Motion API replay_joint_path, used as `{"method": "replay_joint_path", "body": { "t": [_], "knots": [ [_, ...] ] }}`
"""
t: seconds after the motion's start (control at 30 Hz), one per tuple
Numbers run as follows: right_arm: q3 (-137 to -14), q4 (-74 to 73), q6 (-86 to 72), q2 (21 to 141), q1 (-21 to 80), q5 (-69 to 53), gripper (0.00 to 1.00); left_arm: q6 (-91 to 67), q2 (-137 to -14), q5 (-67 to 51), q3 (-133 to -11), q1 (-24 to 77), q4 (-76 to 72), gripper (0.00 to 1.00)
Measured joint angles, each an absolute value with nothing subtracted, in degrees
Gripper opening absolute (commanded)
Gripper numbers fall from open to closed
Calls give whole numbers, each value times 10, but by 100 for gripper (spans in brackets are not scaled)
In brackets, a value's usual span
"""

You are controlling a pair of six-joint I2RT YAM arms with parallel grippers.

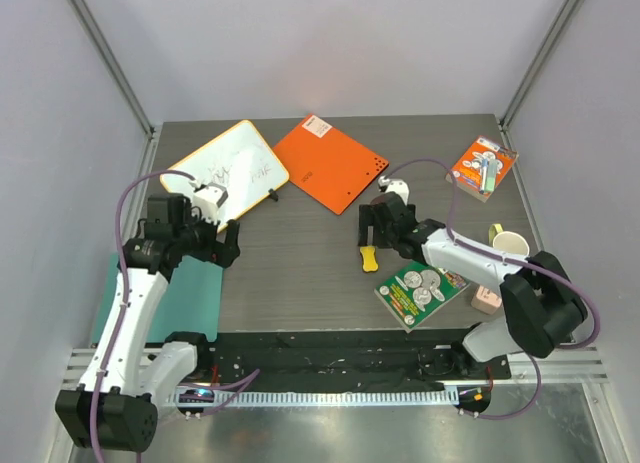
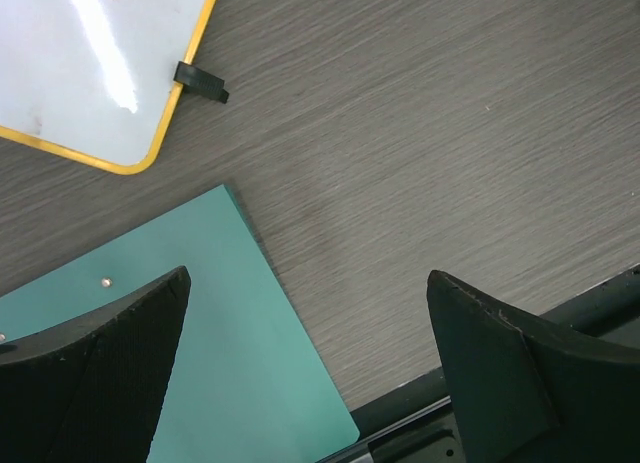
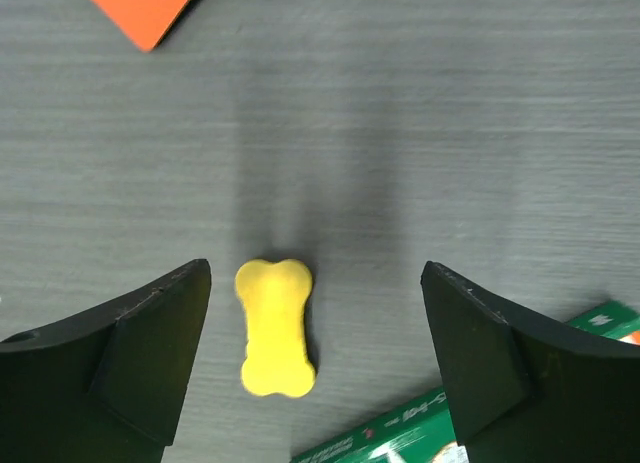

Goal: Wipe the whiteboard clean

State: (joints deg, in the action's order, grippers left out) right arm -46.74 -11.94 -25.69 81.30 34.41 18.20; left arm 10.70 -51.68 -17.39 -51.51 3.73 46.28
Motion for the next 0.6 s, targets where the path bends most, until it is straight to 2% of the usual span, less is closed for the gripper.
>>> {"method": "replay_joint_path", "body": {
  "t": [0.27,0.5,0.53,0.6],
  "knots": [
    [-486,-163,-274,848,396,176,69,109,-567,-203,-515,37,466,100],
    [-493,-173,-274,909,396,163,66,108,-597,-182,-515,37,457,100],
    [-493,-174,-274,912,396,163,64,108,-600,-177,-515,37,455,100],
    [-493,-175,-274,915,396,163,52,107,-602,-169,-515,37,449,100]
  ]
}}
